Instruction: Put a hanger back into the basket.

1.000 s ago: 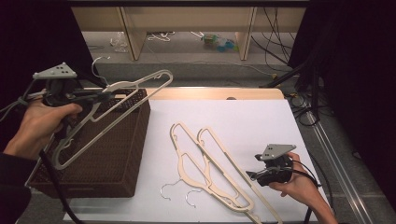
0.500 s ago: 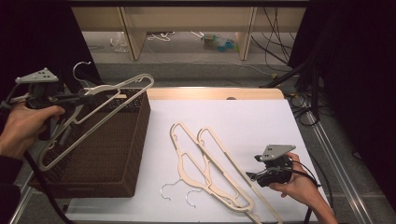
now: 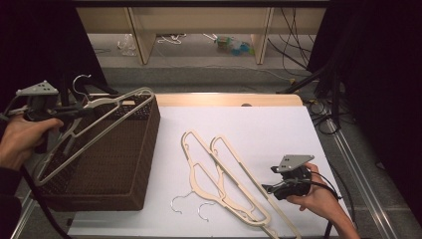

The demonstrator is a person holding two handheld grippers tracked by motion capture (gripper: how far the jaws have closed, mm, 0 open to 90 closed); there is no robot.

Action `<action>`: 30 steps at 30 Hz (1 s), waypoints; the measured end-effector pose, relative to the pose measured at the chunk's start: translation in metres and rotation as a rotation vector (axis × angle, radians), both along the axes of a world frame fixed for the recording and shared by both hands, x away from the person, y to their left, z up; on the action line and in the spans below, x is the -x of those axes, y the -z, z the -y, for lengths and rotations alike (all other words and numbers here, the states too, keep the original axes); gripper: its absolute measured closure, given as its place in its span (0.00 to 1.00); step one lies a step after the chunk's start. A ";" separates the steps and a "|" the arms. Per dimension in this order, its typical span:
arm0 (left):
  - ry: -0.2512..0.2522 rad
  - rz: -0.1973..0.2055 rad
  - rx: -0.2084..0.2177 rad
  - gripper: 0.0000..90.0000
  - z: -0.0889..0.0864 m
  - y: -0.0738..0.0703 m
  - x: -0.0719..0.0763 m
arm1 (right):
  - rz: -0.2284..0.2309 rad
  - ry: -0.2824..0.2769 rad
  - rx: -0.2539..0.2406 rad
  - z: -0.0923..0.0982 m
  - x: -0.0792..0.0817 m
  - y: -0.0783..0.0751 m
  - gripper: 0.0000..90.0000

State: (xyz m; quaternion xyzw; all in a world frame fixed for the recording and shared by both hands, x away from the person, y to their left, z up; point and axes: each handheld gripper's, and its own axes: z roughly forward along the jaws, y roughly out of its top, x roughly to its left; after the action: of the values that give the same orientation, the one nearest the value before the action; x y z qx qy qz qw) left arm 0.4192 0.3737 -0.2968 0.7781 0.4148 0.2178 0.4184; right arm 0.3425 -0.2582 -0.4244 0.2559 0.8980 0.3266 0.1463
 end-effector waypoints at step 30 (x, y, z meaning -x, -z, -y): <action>-0.084 -0.161 0.014 0.94 -0.016 0.072 -0.019 | -0.002 -0.010 0.003 0.000 0.000 0.000 0.37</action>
State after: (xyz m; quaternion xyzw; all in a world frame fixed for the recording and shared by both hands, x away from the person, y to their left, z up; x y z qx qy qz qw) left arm 0.4379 0.3894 -0.3687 0.7719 0.4810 0.1690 0.3798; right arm 0.3425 -0.2583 -0.4244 0.2513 0.9000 0.3256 0.1443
